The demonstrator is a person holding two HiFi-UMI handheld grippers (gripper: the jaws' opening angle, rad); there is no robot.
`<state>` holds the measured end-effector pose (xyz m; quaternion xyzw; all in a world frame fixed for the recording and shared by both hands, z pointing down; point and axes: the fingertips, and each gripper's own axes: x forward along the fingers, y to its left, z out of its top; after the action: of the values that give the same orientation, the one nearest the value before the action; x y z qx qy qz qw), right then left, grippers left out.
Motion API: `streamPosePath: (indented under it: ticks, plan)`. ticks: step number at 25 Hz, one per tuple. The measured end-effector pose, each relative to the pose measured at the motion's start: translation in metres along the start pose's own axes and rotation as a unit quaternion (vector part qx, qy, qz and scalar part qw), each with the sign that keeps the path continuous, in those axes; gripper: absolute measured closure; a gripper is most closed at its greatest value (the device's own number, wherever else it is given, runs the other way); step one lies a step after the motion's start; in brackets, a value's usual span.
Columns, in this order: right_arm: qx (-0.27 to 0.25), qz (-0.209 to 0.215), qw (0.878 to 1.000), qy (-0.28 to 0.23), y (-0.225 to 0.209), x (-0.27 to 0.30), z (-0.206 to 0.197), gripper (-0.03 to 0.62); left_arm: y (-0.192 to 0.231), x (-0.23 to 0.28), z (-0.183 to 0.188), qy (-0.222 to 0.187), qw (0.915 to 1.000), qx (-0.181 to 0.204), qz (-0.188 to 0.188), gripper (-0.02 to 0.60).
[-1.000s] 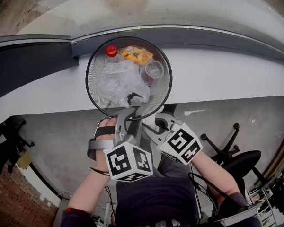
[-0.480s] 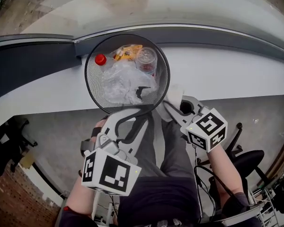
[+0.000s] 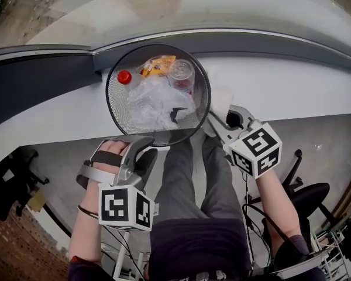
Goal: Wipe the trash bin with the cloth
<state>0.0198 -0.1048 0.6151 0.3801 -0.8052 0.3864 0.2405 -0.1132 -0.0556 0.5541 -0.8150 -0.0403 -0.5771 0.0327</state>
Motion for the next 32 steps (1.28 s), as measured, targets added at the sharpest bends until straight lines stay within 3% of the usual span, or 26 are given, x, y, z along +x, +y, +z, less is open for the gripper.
streamPosePath:
  ticks: [2, 3, 6, 7, 8, 9, 12, 13, 16, 20, 21, 24, 26, 27, 28, 29, 30, 31, 32]
  plan:
    - [-0.014, 0.016, 1.0, 0.014, 0.022, 0.012, -0.01, 0.543, -0.006, -0.004, -0.005, 0.009, 0.9995, -0.019, -0.024, 0.334]
    - [-0.012, 0.02, 1.0, 0.017, 0.028, 0.016, -0.014, 0.543, -0.004, -0.003, -0.012, 0.019, 0.9995, -0.02, -0.014, 0.302]
    - [0.007, 0.03, 0.999, 0.023, 0.035, 0.019, -0.022, 0.543, 0.008, 0.017, -0.034, 0.064, 0.9964, 0.021, 0.052, 0.311]
    - [0.006, 0.03, 0.999, 0.027, 0.037, 0.019, -0.024, 0.543, 0.012, 0.022, -0.037, 0.072, 0.9944, 0.031, 0.07, 0.354]
    - [0.002, 0.027, 0.999, 0.031, 0.038, 0.019, -0.025, 0.543, 0.015, 0.025, -0.037, 0.071, 0.9936, 0.029, 0.083, 0.454]
    - [-0.003, 0.025, 0.999, 0.036, 0.04, 0.02, -0.026, 0.543, 0.016, 0.026, -0.035, 0.064, 0.9941, 0.013, 0.086, 0.502]
    - [-0.009, 0.049, 0.998, 0.047, 0.06, 0.025, -0.033, 0.543, 0.01, 0.03, -0.018, 0.024, 0.9938, -0.094, 0.053, 0.5]
    - [-0.01, 0.07, 0.996, 0.049, 0.075, 0.027, -0.036, 0.543, 0.008, 0.032, -0.008, 0.005, 0.9893, -0.14, 0.041, 0.5]
    - [-0.014, 0.124, 0.991, 0.041, 0.119, 0.032, -0.035, 0.543, 0.009, 0.037, 0.024, -0.042, 0.9646, -0.258, 0.03, 0.506]
    - [0.018, 0.134, 0.991, 0.024, 0.117, 0.03, -0.032, 0.543, 0.019, 0.04, 0.045, -0.056, 0.9463, -0.316, 0.038, 0.526]
    - [0.011, 0.137, 0.99, 0.026, 0.113, 0.028, -0.032, 0.543, 0.02, 0.04, 0.047, -0.058, 0.9449, -0.32, 0.036, 0.526]
    - [-0.014, 0.125, 0.992, 0.029, 0.097, 0.022, -0.032, 0.543, 0.022, 0.026, 0.048, -0.074, 0.9521, -0.294, 0.039, 0.525]
    - [0.016, 0.101, 0.995, 0.012, 0.074, 0.015, -0.026, 0.543, 0.02, 0.0, 0.047, -0.117, 0.9528, -0.278, 0.028, 0.525]
    - [0.038, 0.085, 0.996, -0.001, 0.059, 0.01, -0.021, 0.543, 0.019, -0.013, 0.043, -0.135, 0.9561, -0.259, 0.024, 0.462]
    - [0.057, 0.068, 0.996, -0.015, 0.043, 0.005, -0.016, 0.543, 0.016, -0.02, 0.031, -0.131, 0.9657, -0.223, 0.025, 0.353]
    - [0.072, 0.049, 0.996, -0.027, 0.027, -0.001, -0.011, 0.543, 0.013, -0.019, 0.012, -0.1, 0.9803, -0.167, 0.033, 0.309]
    - [0.082, 0.028, 0.996, -0.036, 0.011, -0.006, -0.007, 0.543, 0.01, -0.011, -0.011, -0.046, 0.993, -0.099, 0.045, 0.308]
    - [0.088, 0.007, 0.995, -0.042, -0.002, -0.01, -0.004, 0.543, 0.008, 0.0, -0.034, 0.013, 0.9978, -0.032, 0.057, 0.308]
    - [0.09, -0.01, 0.995, -0.045, -0.011, -0.013, -0.001, 0.543, 0.008, 0.011, -0.052, 0.061, 0.9958, 0.019, 0.066, 0.309]
